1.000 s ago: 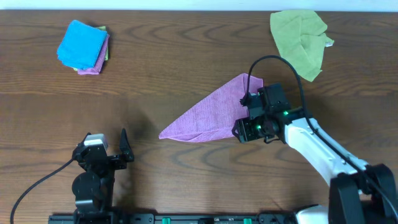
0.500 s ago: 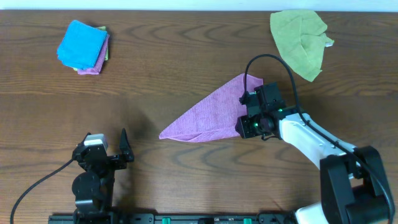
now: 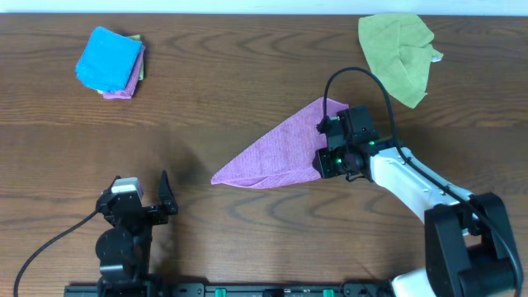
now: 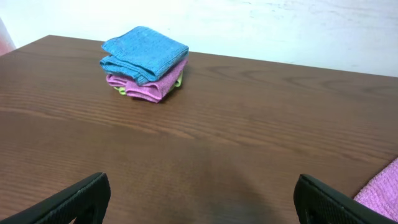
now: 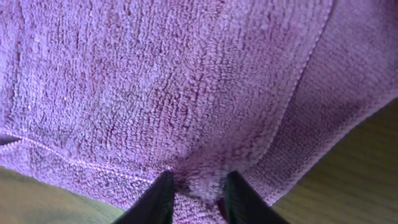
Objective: Fold the cloth
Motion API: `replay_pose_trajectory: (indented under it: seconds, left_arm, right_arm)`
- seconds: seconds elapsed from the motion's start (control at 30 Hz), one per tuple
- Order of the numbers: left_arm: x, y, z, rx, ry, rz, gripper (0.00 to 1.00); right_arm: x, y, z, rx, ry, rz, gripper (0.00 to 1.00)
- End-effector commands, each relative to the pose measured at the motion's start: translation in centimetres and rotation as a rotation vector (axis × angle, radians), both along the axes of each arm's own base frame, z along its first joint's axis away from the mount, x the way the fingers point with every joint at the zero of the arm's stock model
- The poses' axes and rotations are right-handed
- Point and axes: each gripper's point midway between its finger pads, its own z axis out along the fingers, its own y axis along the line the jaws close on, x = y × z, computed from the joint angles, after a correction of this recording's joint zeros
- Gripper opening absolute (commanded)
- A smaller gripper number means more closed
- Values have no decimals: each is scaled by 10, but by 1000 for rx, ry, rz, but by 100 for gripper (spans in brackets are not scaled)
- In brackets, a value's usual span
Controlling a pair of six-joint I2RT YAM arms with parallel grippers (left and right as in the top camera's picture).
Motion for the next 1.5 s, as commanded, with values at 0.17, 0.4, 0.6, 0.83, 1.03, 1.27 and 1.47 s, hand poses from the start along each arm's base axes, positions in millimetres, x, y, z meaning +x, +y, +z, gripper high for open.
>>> replay_pose_trajectory:
  seconds: [0.17,0.4,0.6,0.83,1.03,1.27,1.47]
  left_arm:
    - [0,3,-15,8,33,15,95]
    - [0,3,-15,8,34,15,96]
    - [0,3,-15,8,33,15,95]
    - [0,3,-15,8,33,15,96]
    - [0,3,-15,8,33,15,95]
    - [0,3,-15,8,33,15,95]
    - [0,3,-15,8,34,15,95]
  right_arm:
    - [12,0,9,16,-19,-23,1]
    - [54,36,76,127,-146,32,2]
    - [102,86,142,225,-437,112,1]
    - [138,152,162,397,-662,144,99]
    - [113,123,107,255,-437,155,98]
    - [72,52,47,-36,-173,164,77]
    - [43,15,28,-228,-50,201,68]
